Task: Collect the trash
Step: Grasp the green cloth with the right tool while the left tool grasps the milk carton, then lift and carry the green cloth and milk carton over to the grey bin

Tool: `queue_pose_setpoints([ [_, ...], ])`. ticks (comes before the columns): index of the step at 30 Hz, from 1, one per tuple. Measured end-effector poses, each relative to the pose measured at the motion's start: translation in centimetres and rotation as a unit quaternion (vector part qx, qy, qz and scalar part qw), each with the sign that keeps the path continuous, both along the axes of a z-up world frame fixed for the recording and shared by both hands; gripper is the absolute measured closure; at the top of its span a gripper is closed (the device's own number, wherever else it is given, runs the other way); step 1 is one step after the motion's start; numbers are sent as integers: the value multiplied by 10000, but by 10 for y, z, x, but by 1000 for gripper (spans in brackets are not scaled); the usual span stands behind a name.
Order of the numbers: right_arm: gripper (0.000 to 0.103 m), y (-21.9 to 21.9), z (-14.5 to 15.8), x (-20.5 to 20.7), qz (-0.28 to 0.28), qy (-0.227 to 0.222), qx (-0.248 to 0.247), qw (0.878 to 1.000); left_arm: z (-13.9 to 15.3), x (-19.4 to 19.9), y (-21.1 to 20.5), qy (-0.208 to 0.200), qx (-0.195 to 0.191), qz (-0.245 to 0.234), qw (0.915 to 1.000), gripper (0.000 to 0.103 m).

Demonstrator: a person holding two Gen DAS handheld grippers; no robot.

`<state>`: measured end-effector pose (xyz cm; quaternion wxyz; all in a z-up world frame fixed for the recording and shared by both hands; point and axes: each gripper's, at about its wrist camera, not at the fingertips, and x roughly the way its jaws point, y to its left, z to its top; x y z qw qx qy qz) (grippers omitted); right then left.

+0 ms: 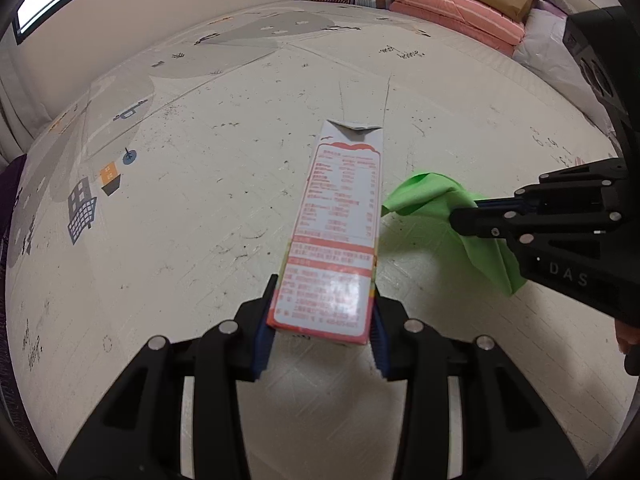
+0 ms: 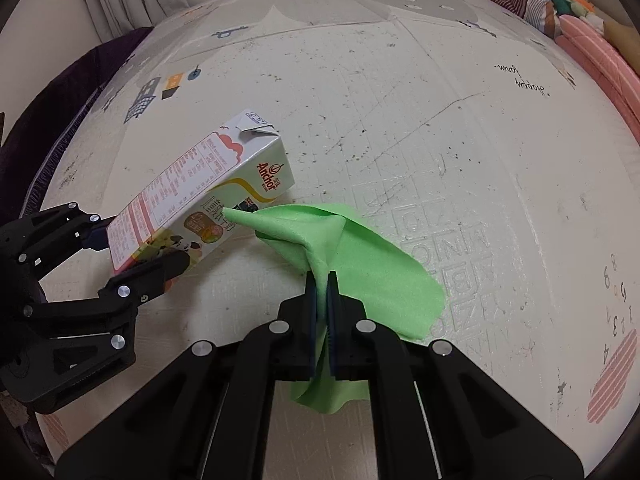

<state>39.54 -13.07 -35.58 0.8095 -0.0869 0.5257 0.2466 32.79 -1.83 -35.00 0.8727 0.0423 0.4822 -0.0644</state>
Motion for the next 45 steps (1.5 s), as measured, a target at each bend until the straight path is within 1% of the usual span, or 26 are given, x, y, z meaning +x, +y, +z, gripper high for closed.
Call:
queue_pose_setpoints([
  [7, 99, 5, 16, -31, 40, 57, 123, 9999, 16, -34, 7, 14, 12, 288, 9996, 63],
  [15, 99, 0, 38, -80, -27, 79, 213, 9997, 37, -88, 24, 91, 35, 646, 9979, 63],
  [22, 99, -10, 57, -134, -209, 80, 320, 9992, 63, -137, 21, -23, 178, 628, 9979, 63],
  [28, 99, -29, 71, -183, -523, 169, 437, 9975, 80, -171, 7, 0, 192, 458, 9988, 63],
  [33, 99, -60, 87, -220, -874, 166, 473, 9949, 93, -192, -17, -33, 268, 185, 9995, 63],
  [36, 99, -83, 96, -242, -1109, 114, 452, 9927, 101, -203, -41, -107, 359, -107, 9992, 63],
  [40, 99, -124, 100, -268, -1502, 98, 429, 9877, 106, -213, -81, -146, 278, -542, 9980, 63],
  [45, 99, -191, 97, -306, -2186, 122, 416, 9749, 104, -226, -142, -148, 173, -1093, 9937, 63],
])
